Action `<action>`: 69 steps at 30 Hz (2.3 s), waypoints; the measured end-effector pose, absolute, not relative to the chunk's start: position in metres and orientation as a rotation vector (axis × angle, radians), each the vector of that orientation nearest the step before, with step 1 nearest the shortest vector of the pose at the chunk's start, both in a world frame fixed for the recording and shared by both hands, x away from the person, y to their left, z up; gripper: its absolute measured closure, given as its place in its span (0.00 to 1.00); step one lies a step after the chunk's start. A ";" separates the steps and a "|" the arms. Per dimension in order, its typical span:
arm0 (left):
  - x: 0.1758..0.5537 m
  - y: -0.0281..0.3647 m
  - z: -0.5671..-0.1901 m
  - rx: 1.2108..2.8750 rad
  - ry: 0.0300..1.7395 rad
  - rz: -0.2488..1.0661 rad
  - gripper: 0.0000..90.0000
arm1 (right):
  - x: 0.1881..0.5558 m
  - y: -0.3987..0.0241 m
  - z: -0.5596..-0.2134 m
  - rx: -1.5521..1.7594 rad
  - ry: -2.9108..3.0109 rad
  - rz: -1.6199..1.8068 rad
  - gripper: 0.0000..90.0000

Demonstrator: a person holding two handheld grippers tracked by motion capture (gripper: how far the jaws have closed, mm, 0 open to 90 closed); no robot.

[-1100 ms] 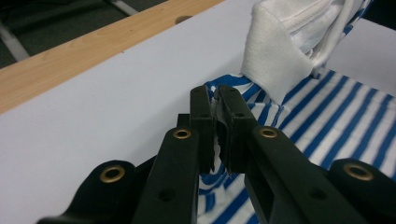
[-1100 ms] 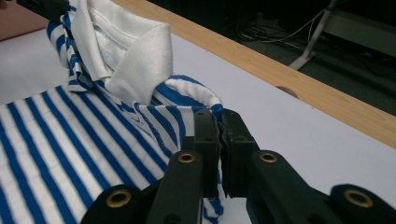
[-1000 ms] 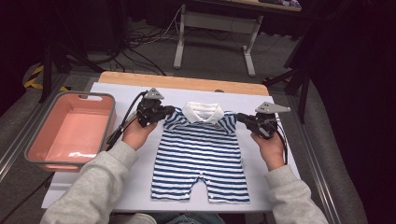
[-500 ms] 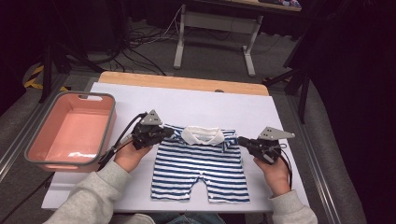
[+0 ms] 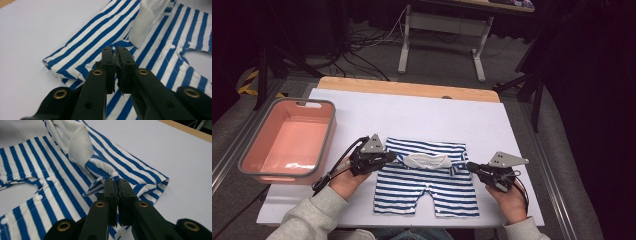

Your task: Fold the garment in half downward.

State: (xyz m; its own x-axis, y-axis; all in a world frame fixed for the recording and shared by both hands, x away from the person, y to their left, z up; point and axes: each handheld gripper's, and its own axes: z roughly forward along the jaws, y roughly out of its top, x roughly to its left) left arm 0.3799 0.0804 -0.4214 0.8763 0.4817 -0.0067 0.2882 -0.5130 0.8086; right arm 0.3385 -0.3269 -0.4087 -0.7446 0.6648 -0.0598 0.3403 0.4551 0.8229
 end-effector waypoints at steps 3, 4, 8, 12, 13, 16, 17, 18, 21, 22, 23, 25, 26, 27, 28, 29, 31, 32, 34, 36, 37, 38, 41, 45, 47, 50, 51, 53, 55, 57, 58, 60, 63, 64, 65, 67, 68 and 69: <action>0.373 0.082 -0.422 2.140 0.544 0.265 0.94 | 0.331 -0.328 -0.408 0.841 2.340 1.201 0.96; 0.373 0.082 -0.422 2.140 0.544 0.265 0.94 | 0.329 -0.328 -0.407 0.836 2.341 1.197 0.96; 0.364 0.084 -0.423 2.139 0.533 0.255 0.94 | 0.320 -0.328 -0.407 0.820 2.349 1.203 0.96; 0.354 0.085 -0.427 2.147 0.525 0.227 0.94 | 0.315 -0.329 -0.411 0.818 2.362 1.200 0.96; 0.353 0.085 -0.428 2.148 0.523 0.223 0.94 | 0.314 -0.329 -0.412 0.822 2.368 1.200 0.96; 0.349 0.085 -0.429 2.153 0.512 0.213 0.94 | 0.311 -0.331 -0.413 0.823 2.374 1.199 0.97; 0.348 0.085 -0.429 2.157 0.510 0.214 0.94 | 0.310 -0.331 -0.414 0.825 2.376 1.199 0.99; 0.348 0.086 -0.430 2.157 0.509 0.208 0.94 | 0.308 -0.332 -0.414 0.826 2.379 1.196 0.99; 0.347 0.086 -0.430 2.152 0.508 0.182 0.94 | 0.305 -0.333 -0.416 0.828 2.387 1.195 0.99; 0.346 0.085 -0.430 2.158 0.498 0.179 0.94 | 0.304 -0.333 -0.416 0.827 2.388 1.193 0.99; 0.345 0.084 -0.430 2.157 0.495 0.177 0.94 | 0.303 -0.334 -0.416 0.825 2.392 1.189 0.99; 0.342 0.082 -0.430 2.166 0.479 0.173 0.94 | 0.300 -0.335 -0.416 0.817 2.392 1.181 0.99; 0.340 0.082 -0.430 2.170 0.476 0.164 0.94 | 0.298 -0.336 -0.415 0.816 2.393 1.183 0.99; 0.340 0.082 -0.430 2.170 0.476 0.164 0.94 | 0.297 -0.337 -0.415 0.817 2.394 1.184 0.99; 0.338 0.083 -0.431 2.173 0.475 0.158 0.94 | 0.295 -0.337 -0.416 0.818 2.399 1.186 0.99; 0.338 0.083 -0.431 2.176 0.480 0.159 0.94 | 0.294 -0.337 -0.417 0.814 2.408 1.185 0.99; 0.338 0.084 -0.431 2.180 0.480 0.154 0.94 | 0.293 -0.337 -0.418 0.809 2.416 1.180 0.99; 0.337 0.085 -0.432 2.178 0.489 0.149 0.94 | 0.292 -0.336 -0.420 0.801 2.426 1.180 0.99; 0.337 0.087 -0.432 2.185 0.493 0.136 0.94 | 0.291 -0.333 -0.421 0.788 2.446 1.169 0.99; 0.336 0.088 -0.433 2.185 0.495 0.126 0.94 | 0.290 -0.332 -0.422 0.784 2.459 1.171 0.99; 0.335 0.089 -0.433 2.183 0.494 0.123 0.93 | 0.290 -0.333 -0.422 0.781 2.460 1.173 0.99; 0.335 0.090 -0.433 2.177 0.497 0.124 0.91 | 0.290 -0.333 -0.422 0.784 2.459 1.181 0.98; 0.337 0.095 -0.431 2.139 0.508 0.109 0.80 | 0.292 -0.339 -0.421 0.833 2.441 1.243 0.88; 0.339 0.100 -0.427 2.086 0.530 0.107 0.76 | 0.293 -0.343 -0.416 0.848 2.410 1.301 0.81; 0.340 0.100 -0.427 2.083 0.533 0.116 0.74 | 0.292 -0.341 -0.414 0.829 2.396 1.303 0.79; 0.343 0.097 -0.429 2.090 0.545 0.111 0.73 | 0.293 -0.338 -0.413 0.821 2.394 1.314 0.78; 0.345 0.093 -0.431 2.106 0.546 0.100 0.74 | 0.295 -0.332 -0.413 0.811 2.412 1.307 0.78; 0.346 0.089 -0.434 2.129 0.540 0.083 0.79 | 0.297 -0.325 -0.416 0.791 2.441 1.287 0.81; 0.347 0.088 -0.436 2.142 0.535 0.075 0.85 | 0.298 -0.321 -0.418 0.780 2.462 1.279 0.83; 0.347 0.084 -0.440 2.164 0.532 0.054 0.90 | 0.302 -0.311 -0.426 0.765 2.534 1.215 0.92; 0.347 0.081 -0.445 2.197 0.528 0.041 0.92 | 0.303 -0.309 -0.430 0.763 2.558 1.187 0.93; 0.349 0.079 -0.450 2.221 0.539 0.025 0.94 | 0.305 -0.307 -0.436 0.777 2.601 1.145 0.93; 0.351 0.078 -0.456 2.255 0.553 0.004 0.95 | 0.306 -0.308 -0.441 0.798 2.631 1.115 0.93; 0.351 0.077 -0.457 2.271 0.556 0.003 0.95 | 0.307 -0.308 -0.444 0.811 2.655 1.096 0.93; 0.351 0.076 -0.459 2.286 0.561 -0.012 0.95 | 0.307 -0.308 -0.445 0.819 2.666 1.085 0.93; 0.351 0.077 -0.459 2.285 0.567 -0.016 0.95 | 0.308 -0.309 -0.447 0.825 2.673 1.089 0.92; 0.351 0.077 -0.459 2.287 0.565 -0.015 0.95 | 0.308 -0.309 -0.447 0.827 2.675 1.089 0.92; 0.351 0.077 -0.459 2.287 0.565 -0.015 0.95 | 0.308 -0.309 -0.447 0.829 2.675 1.093 0.92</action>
State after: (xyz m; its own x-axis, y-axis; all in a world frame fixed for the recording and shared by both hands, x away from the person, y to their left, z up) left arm 0.3511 0.0767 -0.4594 0.9019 0.3926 -0.1802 0.4016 -0.6087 0.6842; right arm 0.3084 -0.3089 -0.4470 -0.8393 0.5378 0.0796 0.4396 0.5853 0.6813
